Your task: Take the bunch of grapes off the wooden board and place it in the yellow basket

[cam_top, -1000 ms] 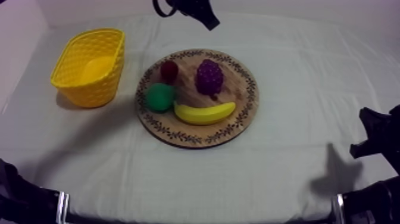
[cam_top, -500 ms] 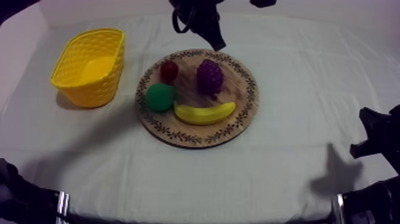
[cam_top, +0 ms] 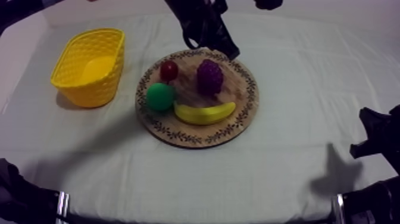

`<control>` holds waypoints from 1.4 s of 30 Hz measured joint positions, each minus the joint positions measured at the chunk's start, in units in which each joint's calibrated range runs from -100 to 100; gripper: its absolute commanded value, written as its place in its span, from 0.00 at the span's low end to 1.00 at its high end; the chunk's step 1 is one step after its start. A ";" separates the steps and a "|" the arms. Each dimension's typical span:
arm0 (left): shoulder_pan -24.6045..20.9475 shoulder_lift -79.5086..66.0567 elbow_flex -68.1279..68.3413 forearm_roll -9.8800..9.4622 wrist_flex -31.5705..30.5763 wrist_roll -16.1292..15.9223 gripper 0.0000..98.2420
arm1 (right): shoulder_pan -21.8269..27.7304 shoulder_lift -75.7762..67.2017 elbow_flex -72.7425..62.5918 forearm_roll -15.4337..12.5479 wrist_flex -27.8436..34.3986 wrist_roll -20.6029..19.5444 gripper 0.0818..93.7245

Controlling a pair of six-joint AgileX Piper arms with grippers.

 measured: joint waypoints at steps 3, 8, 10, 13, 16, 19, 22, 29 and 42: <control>0.39 0.00 0.06 0.29 0.93 4.44 0.00 | 0.00 0.00 0.00 0.00 0.00 0.00 0.00; 0.42 0.19 -0.55 1.81 2.69 11.89 0.00 | 0.00 0.00 0.00 0.00 0.16 0.00 0.00; 0.20 0.34 -1.14 2.27 4.19 14.77 0.00 | 0.00 0.00 0.00 0.00 0.07 0.00 0.00; -0.18 0.80 -2.20 3.06 6.14 18.19 0.00 | 0.00 0.00 0.00 0.00 0.00 0.00 0.00; -0.46 1.52 -4.09 3.66 7.50 21.34 0.00 | 0.00 0.00 0.00 0.00 0.00 0.00 0.00; -0.93 2.50 -6.70 3.85 9.87 23.51 0.00 | 0.00 0.00 0.00 0.00 0.00 0.00 0.00; -1.25 3.21 -9.59 3.97 11.77 25.03 0.00 | 0.00 0.00 0.00 0.00 0.00 0.00 0.00; -1.56 4.15 -9.32 4.10 12.05 26.05 0.09 | 0.00 0.00 0.00 0.00 0.00 0.00 0.00; -1.94 2.90 -4.92 5.04 5.15 24.67 0.68 | 0.00 0.00 0.00 0.00 0.00 0.00 0.00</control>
